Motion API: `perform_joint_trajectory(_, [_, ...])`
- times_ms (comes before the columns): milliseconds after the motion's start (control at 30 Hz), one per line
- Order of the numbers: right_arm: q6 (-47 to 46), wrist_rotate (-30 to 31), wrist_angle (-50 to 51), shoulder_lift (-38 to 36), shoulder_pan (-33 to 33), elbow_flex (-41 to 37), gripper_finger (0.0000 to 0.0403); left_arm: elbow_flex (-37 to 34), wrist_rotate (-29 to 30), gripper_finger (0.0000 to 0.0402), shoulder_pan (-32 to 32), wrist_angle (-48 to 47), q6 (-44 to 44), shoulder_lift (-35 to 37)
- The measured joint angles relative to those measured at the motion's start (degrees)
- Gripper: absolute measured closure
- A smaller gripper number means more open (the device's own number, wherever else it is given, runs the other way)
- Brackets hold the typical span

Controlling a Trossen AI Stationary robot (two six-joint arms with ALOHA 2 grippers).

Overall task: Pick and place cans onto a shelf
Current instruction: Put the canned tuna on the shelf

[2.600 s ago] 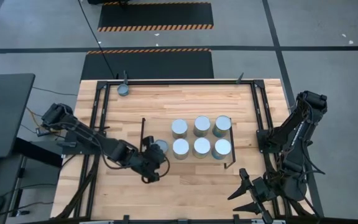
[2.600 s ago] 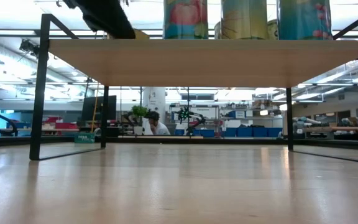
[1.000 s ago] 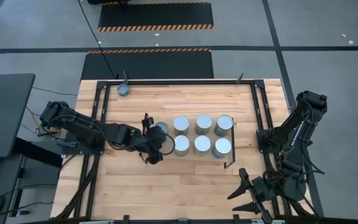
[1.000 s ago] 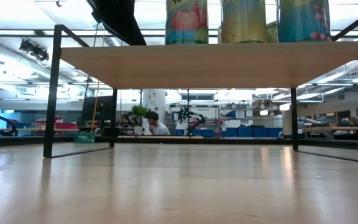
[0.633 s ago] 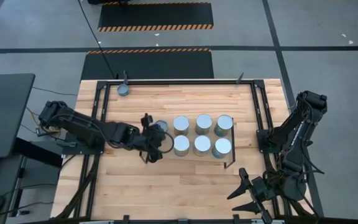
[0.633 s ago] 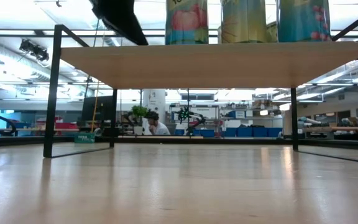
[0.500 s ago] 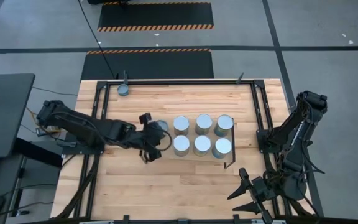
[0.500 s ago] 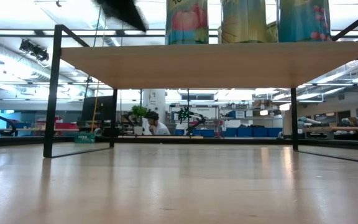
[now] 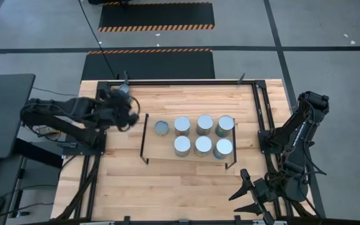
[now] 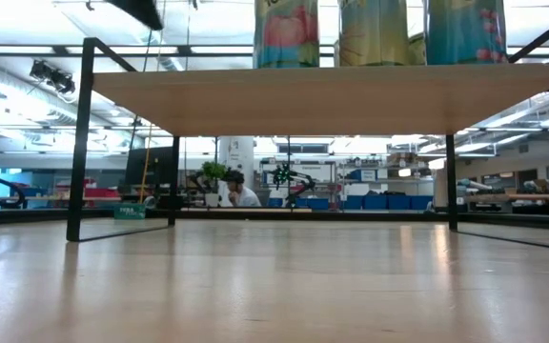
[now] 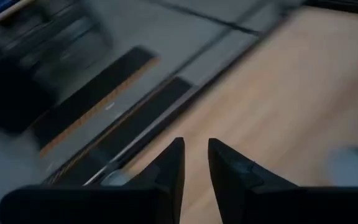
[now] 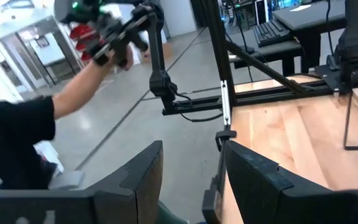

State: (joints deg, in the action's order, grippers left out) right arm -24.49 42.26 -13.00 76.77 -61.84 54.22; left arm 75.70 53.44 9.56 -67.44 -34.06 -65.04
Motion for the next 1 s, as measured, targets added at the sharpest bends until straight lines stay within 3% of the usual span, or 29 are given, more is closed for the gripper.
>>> perform_joint_trajectory(100, [1.9, 0.0, 0.4, 0.0, 0.1, 0.0, 0.0223, 0.0, 1.4, 0.0324, -5.2, -5.1, -7.4, 1.3])
perform_joint_trajectory(333, [7.1, 0.0, 0.3, 0.0, 2.6, 0.0, 0.0223, -3.3, 1.0, 0.0324, -23.1, -5.1, -18.0, 1.8])
perform_joint_trajectory(500, [7.7, 0.1, 0.3, 0.0, 4.9, 0.0, 0.0221, -11.9, -4.7, 0.0312, -36.5, 2.5, -14.6, 1.7])
perform_joint_trajectory(633, [8.5, 0.1, 0.4, 0.0, 5.4, 0.0, 0.0216, -20.0, -10.6, 0.0263, -46.1, 14.8, -9.8, 1.7])
perform_joint_trajectory(800, [9.3, 0.0, 0.4, 0.0, 4.9, 0.0, 0.0197, -29.2, -21.2, 0.0173, -55.8, 31.3, -7.0, 1.7])
perform_joint_trajectory(867, [9.3, 0.0, 0.8, 0.0, 4.8, 0.0, 0.0186, -31.8, -22.5, 0.0135, -59.1, 33.9, -7.3, 1.7])
perform_joint_trajectory(1000, [8.7, 0.0, 1.7, 0.0, 4.5, 0.0, 0.0164, -32.0, -19.8, 0.0076, -58.3, 37.0, -9.1, 0.3])
